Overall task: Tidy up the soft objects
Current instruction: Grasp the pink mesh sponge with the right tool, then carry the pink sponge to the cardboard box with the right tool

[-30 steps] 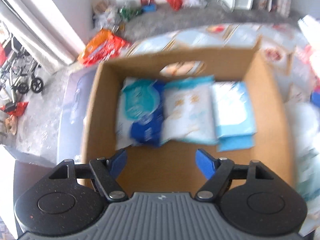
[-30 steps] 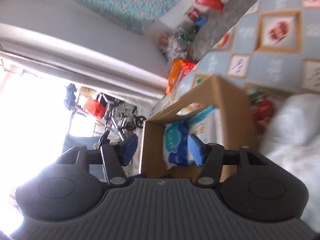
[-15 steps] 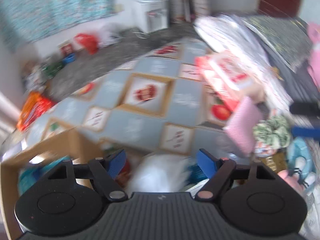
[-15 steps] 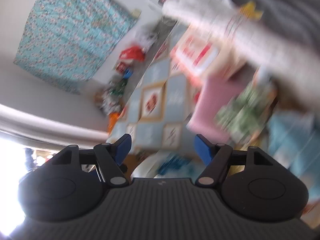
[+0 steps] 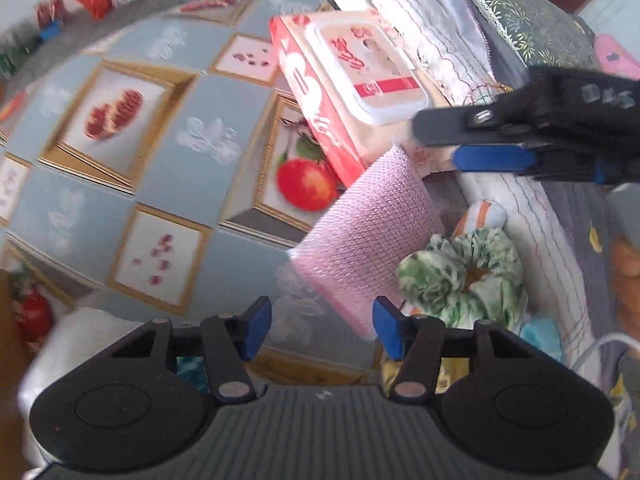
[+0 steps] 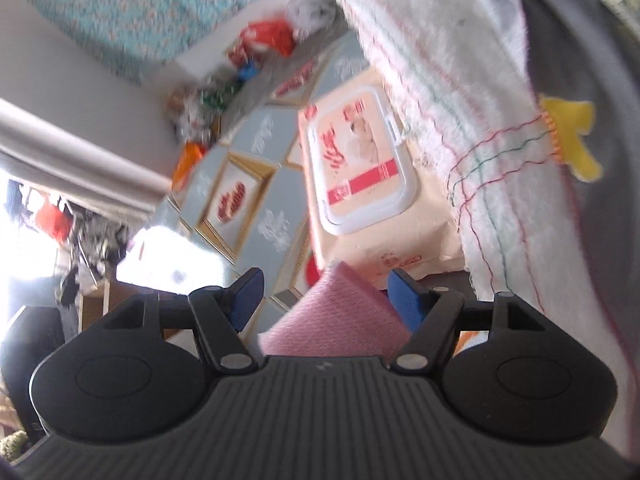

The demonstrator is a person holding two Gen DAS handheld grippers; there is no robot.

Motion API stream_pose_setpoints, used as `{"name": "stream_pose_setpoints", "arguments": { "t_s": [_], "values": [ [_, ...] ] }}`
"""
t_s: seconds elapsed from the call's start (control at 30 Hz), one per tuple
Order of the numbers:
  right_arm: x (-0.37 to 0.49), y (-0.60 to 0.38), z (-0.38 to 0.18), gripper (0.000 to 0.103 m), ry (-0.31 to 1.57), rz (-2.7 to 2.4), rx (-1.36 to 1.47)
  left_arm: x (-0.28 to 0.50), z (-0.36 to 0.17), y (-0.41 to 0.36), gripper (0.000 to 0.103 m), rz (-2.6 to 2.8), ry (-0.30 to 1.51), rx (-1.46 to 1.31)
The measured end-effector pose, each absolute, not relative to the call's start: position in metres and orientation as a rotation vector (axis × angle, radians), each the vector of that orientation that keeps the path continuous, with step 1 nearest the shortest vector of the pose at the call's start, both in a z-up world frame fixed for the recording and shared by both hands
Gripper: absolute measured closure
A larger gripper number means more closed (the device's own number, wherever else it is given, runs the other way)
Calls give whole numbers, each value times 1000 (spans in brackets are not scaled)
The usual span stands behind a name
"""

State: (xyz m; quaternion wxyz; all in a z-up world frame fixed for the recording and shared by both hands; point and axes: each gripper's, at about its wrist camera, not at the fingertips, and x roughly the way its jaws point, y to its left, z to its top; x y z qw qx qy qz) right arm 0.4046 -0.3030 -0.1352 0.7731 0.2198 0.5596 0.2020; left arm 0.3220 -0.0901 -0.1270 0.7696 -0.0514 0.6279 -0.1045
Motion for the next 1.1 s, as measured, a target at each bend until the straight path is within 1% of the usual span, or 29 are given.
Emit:
{"name": "stream_pose_setpoints", "arguments": {
  "t_s": [0.13,0.23,0.33,0.4,0.5,0.8,1.1],
  "values": [
    [412,-298,-156,34,1266,475,491,328,-141,-91,49,-206,1381,-181],
    [411,-294,-161,34,1265,479,474,334,-145,-91,50,-201,1385,-221],
    [411,-295,-157,40,1250,492,509,334,-144,-91,52,-199,1379,-236],
    [412,-298,-154,47,1248,491,528,335,-141,-91,53,-191,1374,-232],
    [410,-300,-151,49,1241,496,560,335,-133,-88,54,-176,1368,-239],
    [395,-296,-110,50,1158,545,592,325,-93,-73,55,-130,1282,-255],
    [371,-278,-47,51,1072,581,589,294,-46,-50,55,-109,1187,-288]
  ]
}}
